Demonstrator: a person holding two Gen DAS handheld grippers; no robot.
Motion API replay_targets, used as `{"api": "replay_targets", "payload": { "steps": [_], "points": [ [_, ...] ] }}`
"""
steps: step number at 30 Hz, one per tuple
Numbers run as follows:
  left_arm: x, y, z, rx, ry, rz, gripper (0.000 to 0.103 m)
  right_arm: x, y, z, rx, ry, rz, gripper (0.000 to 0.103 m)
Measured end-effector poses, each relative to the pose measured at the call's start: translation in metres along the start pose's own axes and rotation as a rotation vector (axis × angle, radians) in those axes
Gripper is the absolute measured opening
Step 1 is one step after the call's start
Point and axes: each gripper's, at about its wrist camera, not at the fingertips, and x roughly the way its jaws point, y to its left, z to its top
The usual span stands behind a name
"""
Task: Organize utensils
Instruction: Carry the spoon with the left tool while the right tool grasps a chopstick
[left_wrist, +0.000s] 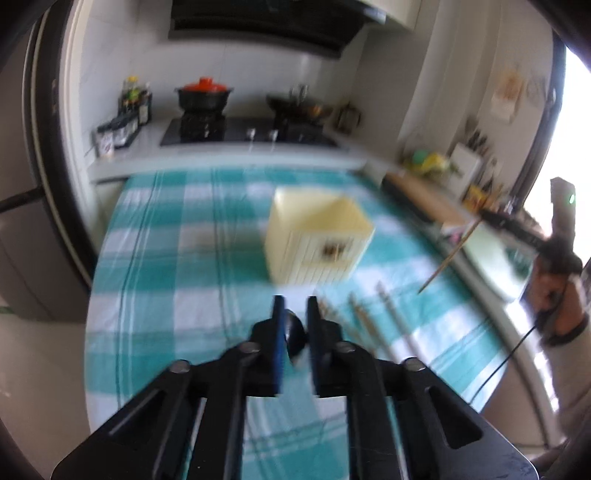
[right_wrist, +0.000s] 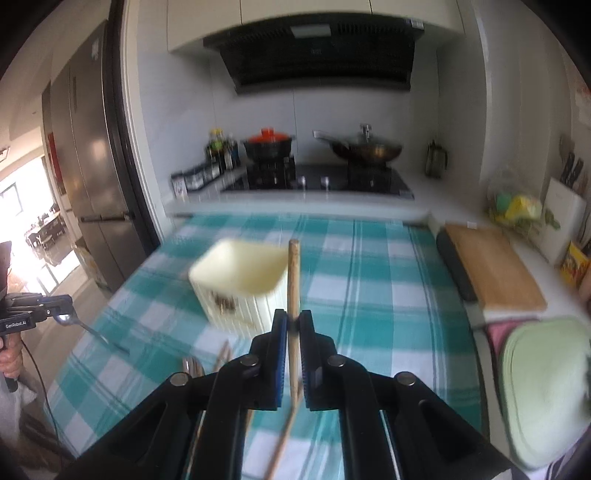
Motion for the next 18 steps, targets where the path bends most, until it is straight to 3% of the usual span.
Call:
{"api": "replay_targets", "payload": {
  "steps": [3, 8, 18],
  "points": [
    [0.002, -0.004, 0.047, 0.016, -0.060, 0.005, 0.006, 0.007, 0.005, 0.046, 0.006, -0.081, 0.017, 0.007],
    [0.016, -0.006, 0.102, -0.011, -0.077, -0.046, 0.005, 0.014, 0.019, 0.096, 0.011, -0.164, 0.054, 0.007],
    [0.064, -0.002, 0.153, -0.176, -0.040, -0.204, 0.005, 0.047, 0.030, 0.125, -0.005, -0.180, 0.106, 0.007]
  ]
}}
